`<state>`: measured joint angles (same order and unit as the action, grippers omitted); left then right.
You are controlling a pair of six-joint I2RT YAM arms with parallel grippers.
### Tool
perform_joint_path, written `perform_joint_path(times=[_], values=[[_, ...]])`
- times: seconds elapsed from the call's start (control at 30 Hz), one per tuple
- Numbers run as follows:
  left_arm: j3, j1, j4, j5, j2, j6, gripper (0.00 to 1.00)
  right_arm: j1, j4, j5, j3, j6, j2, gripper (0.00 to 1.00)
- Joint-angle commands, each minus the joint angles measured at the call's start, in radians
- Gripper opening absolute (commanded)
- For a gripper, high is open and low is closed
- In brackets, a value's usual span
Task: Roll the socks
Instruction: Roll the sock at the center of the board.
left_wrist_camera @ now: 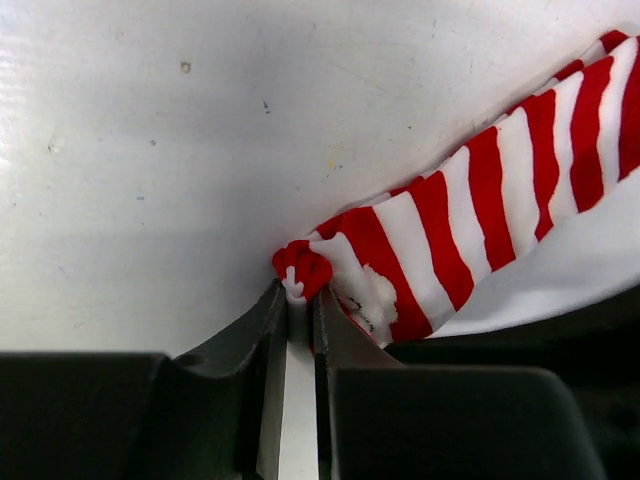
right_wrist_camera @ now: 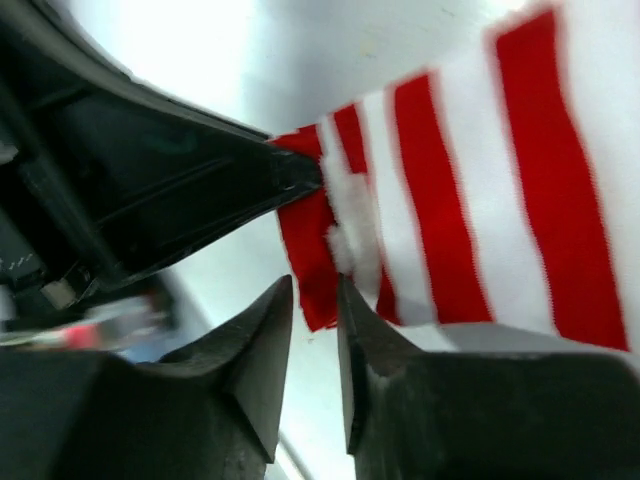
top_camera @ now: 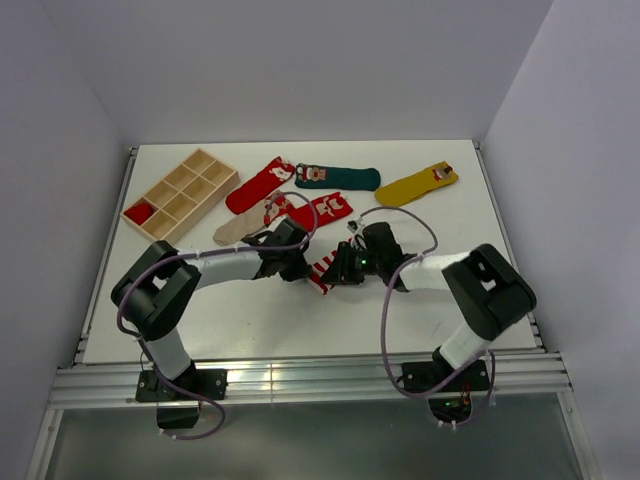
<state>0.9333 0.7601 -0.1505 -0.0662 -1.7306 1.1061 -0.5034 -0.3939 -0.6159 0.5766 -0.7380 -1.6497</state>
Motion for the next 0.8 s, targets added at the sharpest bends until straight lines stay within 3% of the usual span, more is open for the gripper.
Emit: perform_joint_path(times=[0.0, 0.03, 0.27, 0.47, 0.77], values=[[0.061, 0.004, -0.193, -0.050, -0.035, -0.101, 0.00, -0.104, 0.196, 0.290, 0.037, 0.242, 0.146, 0.36], [0.084, 0.004, -0.220, -0.050, -0.035, -0.109, 0.00, -0.131, 0.205, 0.402, 0.032, 0.265, 0.177, 0.38], [0.180, 0.004, -0.325, -0.055, -0.063, -0.184, 0.00, -0.352, 0.092, 0.763, -0.038, 0.445, 0.301, 0.47], [0.208, 0.004, -0.342, -0.044, -0.073, -0.198, 0.00, -0.472, 0.030, 0.869, -0.014, 0.554, 0.242, 0.49], [0.225, 0.002, -0.351, -0.035, -0.087, -0.209, 0.00, -0.557, -0.028, 0.932, 0.035, 0.601, 0.117, 0.50]])
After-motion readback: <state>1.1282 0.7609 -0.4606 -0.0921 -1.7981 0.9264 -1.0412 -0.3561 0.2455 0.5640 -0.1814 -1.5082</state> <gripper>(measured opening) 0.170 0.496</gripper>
